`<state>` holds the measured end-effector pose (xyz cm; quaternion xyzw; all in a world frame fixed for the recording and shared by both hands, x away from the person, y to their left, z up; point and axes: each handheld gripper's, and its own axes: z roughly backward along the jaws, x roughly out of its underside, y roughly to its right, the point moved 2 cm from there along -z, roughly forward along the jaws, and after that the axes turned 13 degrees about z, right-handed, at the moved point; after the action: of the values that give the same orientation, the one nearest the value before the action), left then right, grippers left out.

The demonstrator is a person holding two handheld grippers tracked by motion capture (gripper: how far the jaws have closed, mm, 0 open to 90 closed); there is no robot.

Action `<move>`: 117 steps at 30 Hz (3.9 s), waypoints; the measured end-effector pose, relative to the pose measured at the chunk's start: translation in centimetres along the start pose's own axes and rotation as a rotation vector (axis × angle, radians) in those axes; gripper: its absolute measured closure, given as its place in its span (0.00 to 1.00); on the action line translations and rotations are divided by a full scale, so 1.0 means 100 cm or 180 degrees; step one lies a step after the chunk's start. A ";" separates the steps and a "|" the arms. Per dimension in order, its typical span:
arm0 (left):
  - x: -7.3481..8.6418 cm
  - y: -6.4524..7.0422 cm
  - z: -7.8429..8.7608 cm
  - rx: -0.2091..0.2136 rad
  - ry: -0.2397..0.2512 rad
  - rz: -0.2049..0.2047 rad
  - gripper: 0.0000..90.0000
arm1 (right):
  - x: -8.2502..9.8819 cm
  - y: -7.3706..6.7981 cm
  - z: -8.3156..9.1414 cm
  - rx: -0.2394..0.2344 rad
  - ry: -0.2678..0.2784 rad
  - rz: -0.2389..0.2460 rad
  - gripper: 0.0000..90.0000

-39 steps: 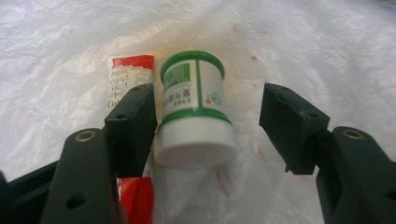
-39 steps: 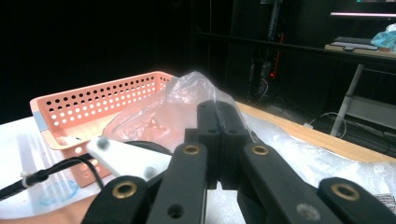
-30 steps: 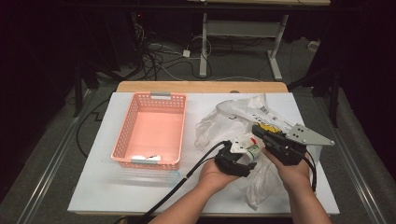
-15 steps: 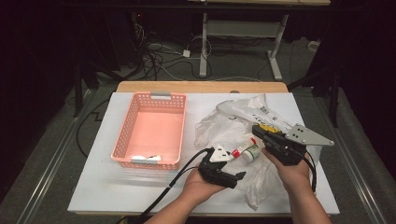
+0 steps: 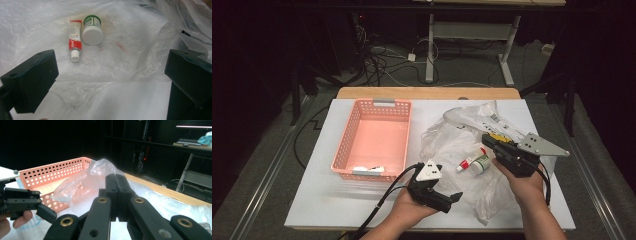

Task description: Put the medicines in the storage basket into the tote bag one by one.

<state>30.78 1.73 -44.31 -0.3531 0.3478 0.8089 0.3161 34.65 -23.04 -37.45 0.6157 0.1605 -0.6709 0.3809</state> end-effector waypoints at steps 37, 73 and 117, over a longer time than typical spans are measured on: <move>0.000 -0.085 0.101 -0.0884 0.0222 0.0418 0.00 | 0.001 0.004 0.003 0.0026 0.0018 -0.0016 1.00; -0.007 -0.133 0.131 -0.1456 -0.0475 0.0897 0.65 | 0.002 0.003 0.002 0.0007 0.0002 -0.0050 1.00; -0.014 -0.161 0.105 -0.1194 -0.2109 0.1397 0.98 | 0.000 -0.001 -0.001 -0.0021 0.0001 -0.0031 1.00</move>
<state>40.09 18.61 -43.36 -0.0437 0.1415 0.9757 0.1618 34.61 -22.92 -37.50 0.6138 0.1658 -0.6721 0.3796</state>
